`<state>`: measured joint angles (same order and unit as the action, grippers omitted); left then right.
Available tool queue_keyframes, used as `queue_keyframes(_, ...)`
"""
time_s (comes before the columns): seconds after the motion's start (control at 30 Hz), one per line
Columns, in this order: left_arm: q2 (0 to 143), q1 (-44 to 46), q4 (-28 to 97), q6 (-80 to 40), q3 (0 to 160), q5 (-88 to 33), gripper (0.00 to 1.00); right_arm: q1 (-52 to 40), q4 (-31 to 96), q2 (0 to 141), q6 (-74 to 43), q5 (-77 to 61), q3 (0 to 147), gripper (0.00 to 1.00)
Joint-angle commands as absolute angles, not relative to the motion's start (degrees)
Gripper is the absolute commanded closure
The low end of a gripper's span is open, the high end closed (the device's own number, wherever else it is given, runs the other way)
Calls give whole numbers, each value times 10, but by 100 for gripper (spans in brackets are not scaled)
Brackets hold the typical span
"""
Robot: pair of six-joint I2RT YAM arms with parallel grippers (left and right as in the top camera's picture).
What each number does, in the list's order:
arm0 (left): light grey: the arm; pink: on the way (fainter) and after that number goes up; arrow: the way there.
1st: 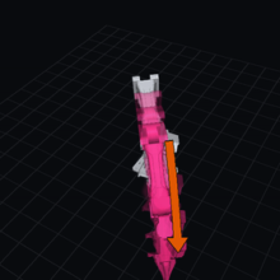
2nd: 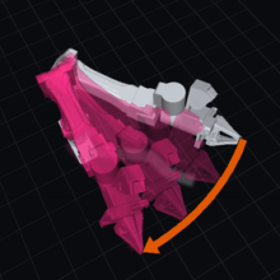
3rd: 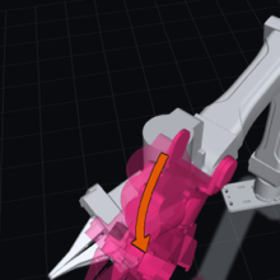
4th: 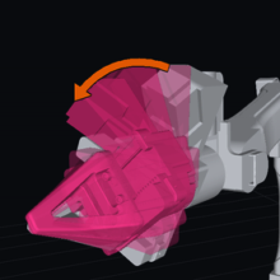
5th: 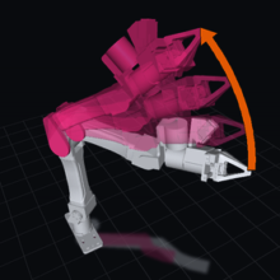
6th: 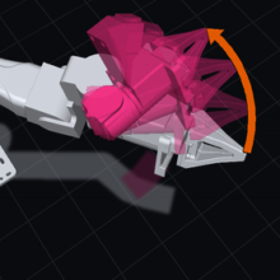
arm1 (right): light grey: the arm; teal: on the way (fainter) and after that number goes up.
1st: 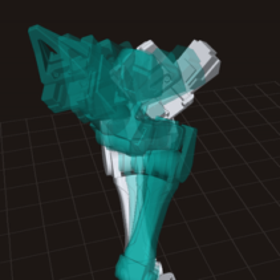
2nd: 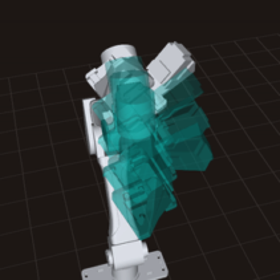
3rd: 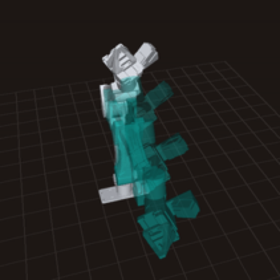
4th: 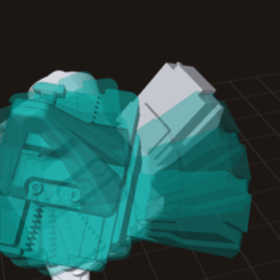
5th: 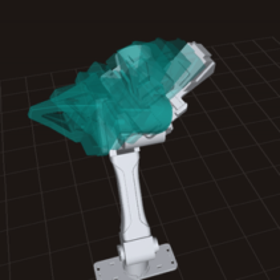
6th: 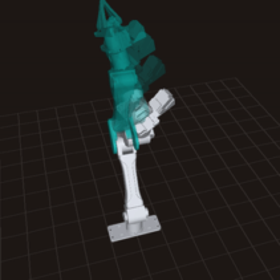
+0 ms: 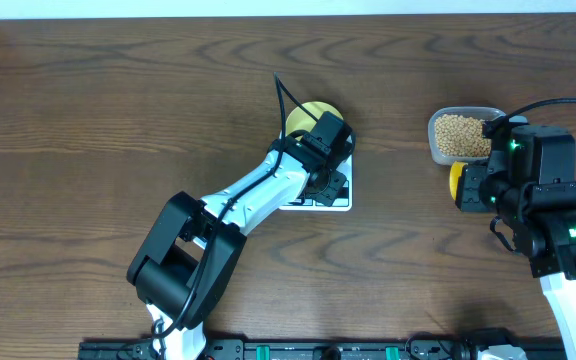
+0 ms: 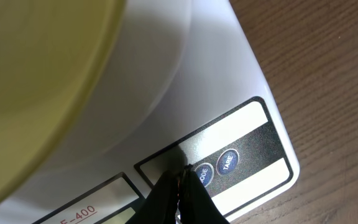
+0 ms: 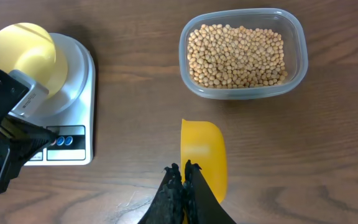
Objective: Scoop item into bowl and weigh 50g on scale
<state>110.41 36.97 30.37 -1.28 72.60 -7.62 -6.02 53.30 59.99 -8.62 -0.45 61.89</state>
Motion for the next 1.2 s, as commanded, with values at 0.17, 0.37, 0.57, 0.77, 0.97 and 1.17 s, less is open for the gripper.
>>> queue_keyframes(0.17, 1112, 371, 303, -4, 718, -79, 93, -56, 535, 600, -80, -6, 628, 99)
queue_keyframes(0.37, 1112, 371, 297, -4, 700, -79, 93, -56, 535, 600, -80, -6, 628, 99)
queue_keyframes(0.57, 1112, 371, 277, -4, 695, -79, 93, -56, 535, 600, -80, -6, 628, 99)
queue_keyframes(0.77, 1112, 371, 278, -4, 695, -79, 93, -56, 536, 600, -80, -6, 628, 99)
queue_keyframes(0.97, 1112, 371, 284, -4, 695, -79, 93, -56, 536, 600, -80, -6, 628, 99)
queue_keyframes(1.17, 1112, 371, 286, -4, 694, -79, 93, -56, 536, 600, -80, -6, 628, 99)
